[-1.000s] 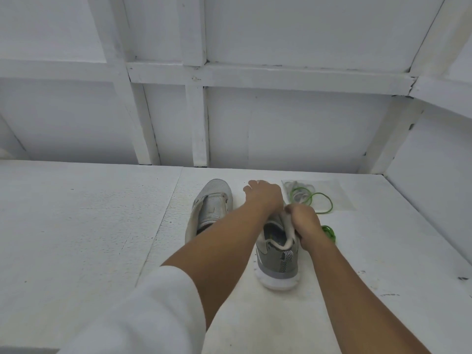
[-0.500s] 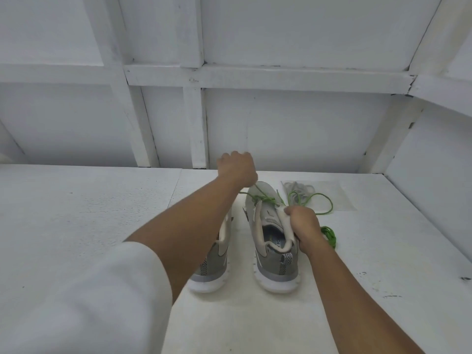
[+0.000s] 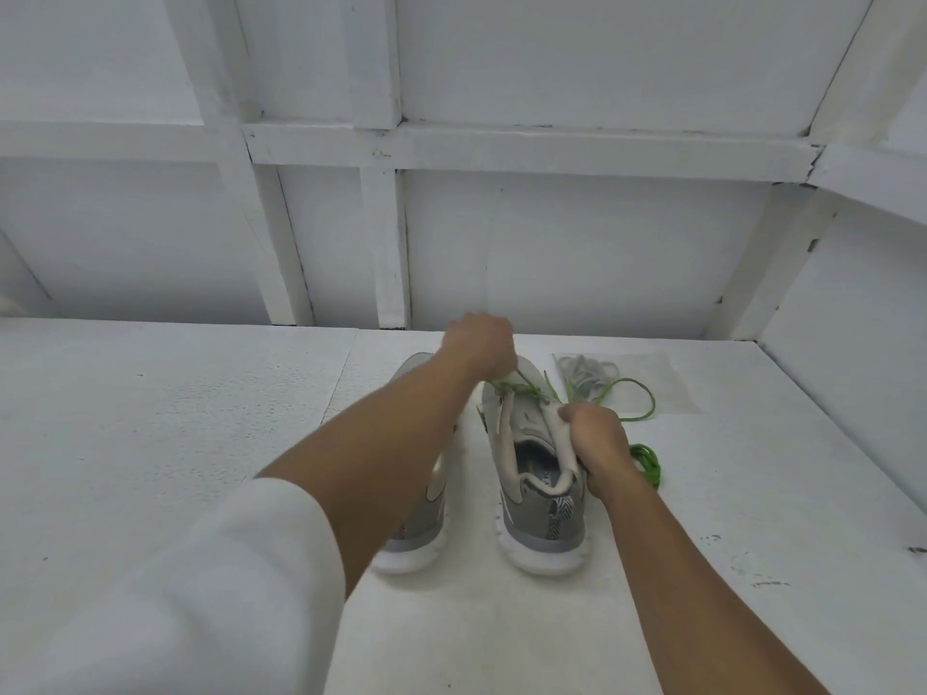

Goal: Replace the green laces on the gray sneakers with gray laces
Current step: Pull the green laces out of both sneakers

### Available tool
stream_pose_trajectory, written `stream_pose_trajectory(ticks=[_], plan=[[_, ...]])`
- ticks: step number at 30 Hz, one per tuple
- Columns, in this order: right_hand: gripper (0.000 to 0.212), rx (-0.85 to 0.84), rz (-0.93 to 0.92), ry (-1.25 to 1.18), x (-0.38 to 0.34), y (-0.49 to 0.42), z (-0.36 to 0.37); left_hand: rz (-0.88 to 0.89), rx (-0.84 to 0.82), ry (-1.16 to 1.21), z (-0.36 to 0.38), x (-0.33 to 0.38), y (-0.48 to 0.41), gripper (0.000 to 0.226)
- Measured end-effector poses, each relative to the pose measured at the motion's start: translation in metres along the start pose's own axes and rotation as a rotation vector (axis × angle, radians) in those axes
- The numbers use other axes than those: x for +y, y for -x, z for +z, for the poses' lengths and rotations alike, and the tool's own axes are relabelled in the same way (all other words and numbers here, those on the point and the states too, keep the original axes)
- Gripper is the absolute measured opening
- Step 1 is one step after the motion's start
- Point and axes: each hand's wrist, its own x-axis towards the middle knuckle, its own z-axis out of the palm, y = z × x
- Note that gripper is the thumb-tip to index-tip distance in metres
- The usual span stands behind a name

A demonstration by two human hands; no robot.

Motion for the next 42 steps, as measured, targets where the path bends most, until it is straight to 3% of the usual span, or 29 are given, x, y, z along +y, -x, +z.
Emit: stream_pose_trajectory(ticks=[6, 10, 14, 19, 23, 28, 32, 35, 37, 38, 41, 42], plan=[[0.033, -0.013, -0.054, 0.064, -0.001, 0.000, 0.000, -0.185, 0.169, -0.106, -0.022, -0.037, -0.006, 0.033], [0.036, 0.006, -0.040, 0.026, 0.000, 0.001, 0.000, -0.046, 0.007, -0.029, -0.005, -0.005, -0.004, 0.054], [0.031, 0.017, -0.014, -0.010, 0.000, 0.002, 0.000, 0.107, -0.184, 0.002, 0.024, 0.031, -0.001, 0.038], [0.016, 0.021, -0.011, -0.028, 0.000, 0.003, 0.000, 0.111, -0.213, -0.029, 0.028, 0.032, 0.002, 0.028], [0.031, 0.022, -0.037, 0.009, -0.001, 0.002, 0.000, 0.090, -0.255, -0.024, 0.030, 0.026, 0.002, 0.021], [0.031, 0.026, -0.008, -0.036, 0.001, 0.002, -0.001, 0.104, -0.142, 0.010, 0.010, 0.009, -0.005, 0.030], [0.023, 0.023, -0.014, -0.025, -0.001, 0.004, 0.000, -0.061, -0.014, 0.099, -0.024, -0.027, -0.014, 0.027], [0.026, 0.014, -0.014, -0.009, -0.002, 0.005, 0.000, -0.183, 0.066, 0.105, -0.038, -0.047, -0.013, 0.010], [0.027, 0.012, -0.020, 0.003, -0.003, 0.007, 0.000, -0.200, 0.071, 0.123, -0.037, -0.048, -0.012, 0.011], [0.028, 0.012, -0.020, -0.002, -0.003, 0.007, 0.000, -0.184, 0.045, 0.144, -0.032, -0.047, -0.013, 0.013], [0.029, 0.014, -0.010, -0.016, -0.002, 0.006, -0.001, -0.121, -0.041, 0.202, -0.012, -0.030, -0.015, 0.053], [0.029, 0.011, -0.009, -0.012, -0.002, 0.007, -0.001, -0.062, -0.074, 0.185, -0.006, -0.022, -0.014, 0.055]])
